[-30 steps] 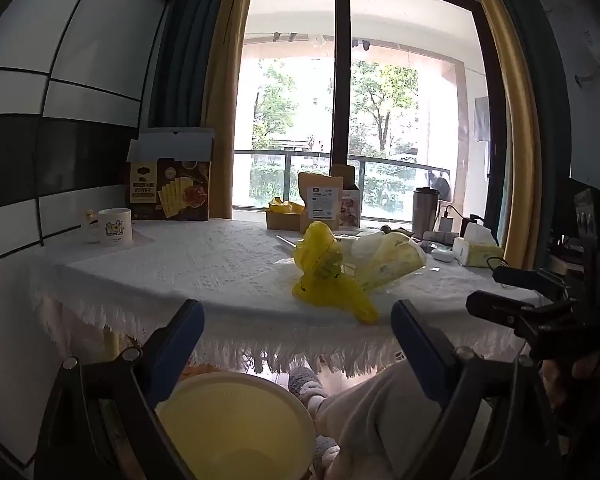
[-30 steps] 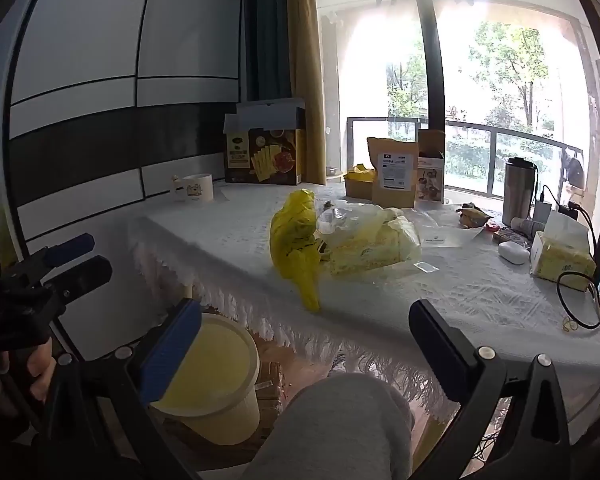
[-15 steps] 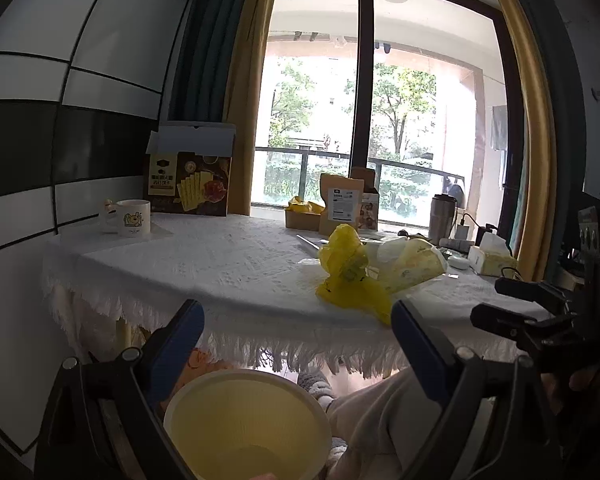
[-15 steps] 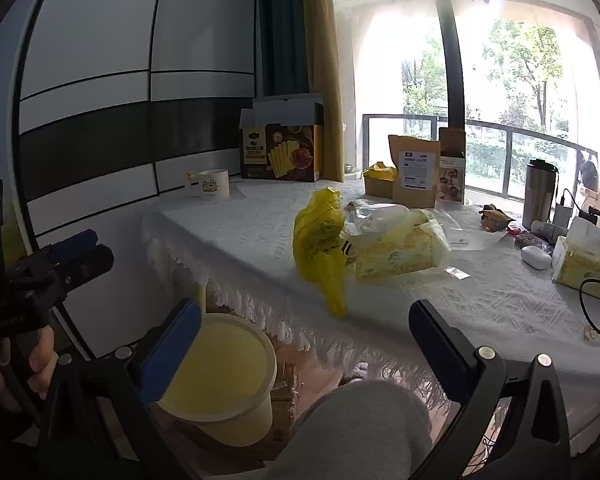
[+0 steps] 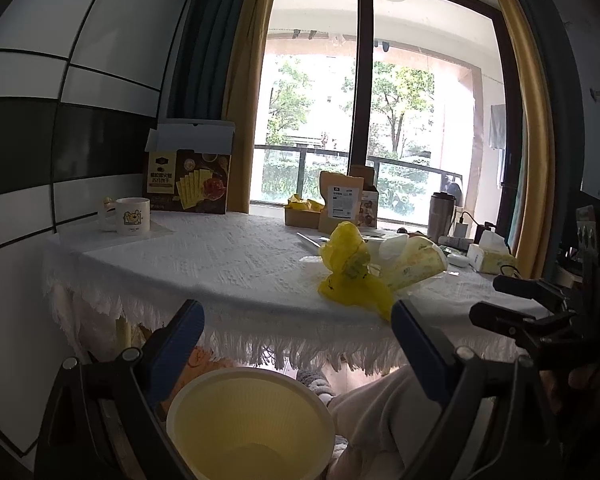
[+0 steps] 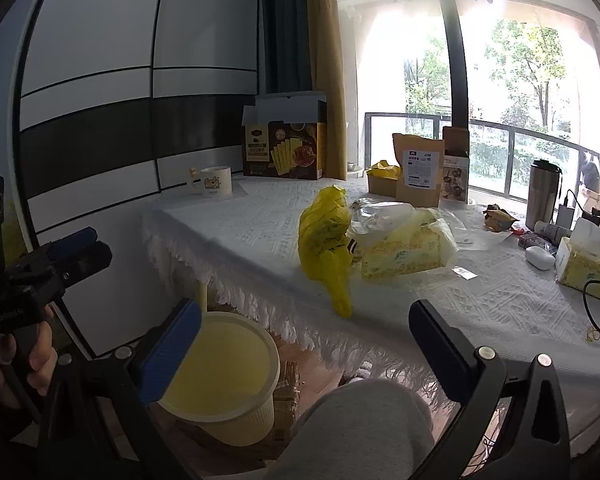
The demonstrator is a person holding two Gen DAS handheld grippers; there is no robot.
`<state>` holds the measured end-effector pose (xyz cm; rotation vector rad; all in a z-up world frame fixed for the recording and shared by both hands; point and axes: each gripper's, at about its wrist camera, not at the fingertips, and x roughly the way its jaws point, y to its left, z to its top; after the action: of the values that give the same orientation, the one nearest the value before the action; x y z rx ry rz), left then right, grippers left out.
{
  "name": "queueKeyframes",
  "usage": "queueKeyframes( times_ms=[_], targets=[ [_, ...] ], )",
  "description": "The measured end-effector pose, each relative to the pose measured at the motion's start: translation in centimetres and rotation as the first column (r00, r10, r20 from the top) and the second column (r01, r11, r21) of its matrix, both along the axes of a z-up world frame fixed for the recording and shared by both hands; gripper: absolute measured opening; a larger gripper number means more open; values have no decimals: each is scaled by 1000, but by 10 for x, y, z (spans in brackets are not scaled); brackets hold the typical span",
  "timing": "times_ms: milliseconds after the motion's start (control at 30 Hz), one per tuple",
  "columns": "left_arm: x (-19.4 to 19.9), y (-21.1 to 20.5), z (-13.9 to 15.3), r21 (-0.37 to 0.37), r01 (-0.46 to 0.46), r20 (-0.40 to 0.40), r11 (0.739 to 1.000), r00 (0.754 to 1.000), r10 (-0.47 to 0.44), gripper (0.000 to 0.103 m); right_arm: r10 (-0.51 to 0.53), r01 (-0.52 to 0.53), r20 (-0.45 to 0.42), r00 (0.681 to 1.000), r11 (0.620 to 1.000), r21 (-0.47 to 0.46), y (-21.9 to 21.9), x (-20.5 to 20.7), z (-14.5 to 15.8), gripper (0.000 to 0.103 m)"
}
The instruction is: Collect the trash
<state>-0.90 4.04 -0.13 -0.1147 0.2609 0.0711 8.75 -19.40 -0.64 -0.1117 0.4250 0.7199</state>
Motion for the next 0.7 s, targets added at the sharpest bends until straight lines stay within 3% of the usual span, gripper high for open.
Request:
queueKeyframes(
  times_ms=[700],
  targets=[
    [-3,-3,5,14,-2,-1,1000,1000,2,95,5,-5,17,1000,1000,4,-1,-2,5,103]
  ],
)
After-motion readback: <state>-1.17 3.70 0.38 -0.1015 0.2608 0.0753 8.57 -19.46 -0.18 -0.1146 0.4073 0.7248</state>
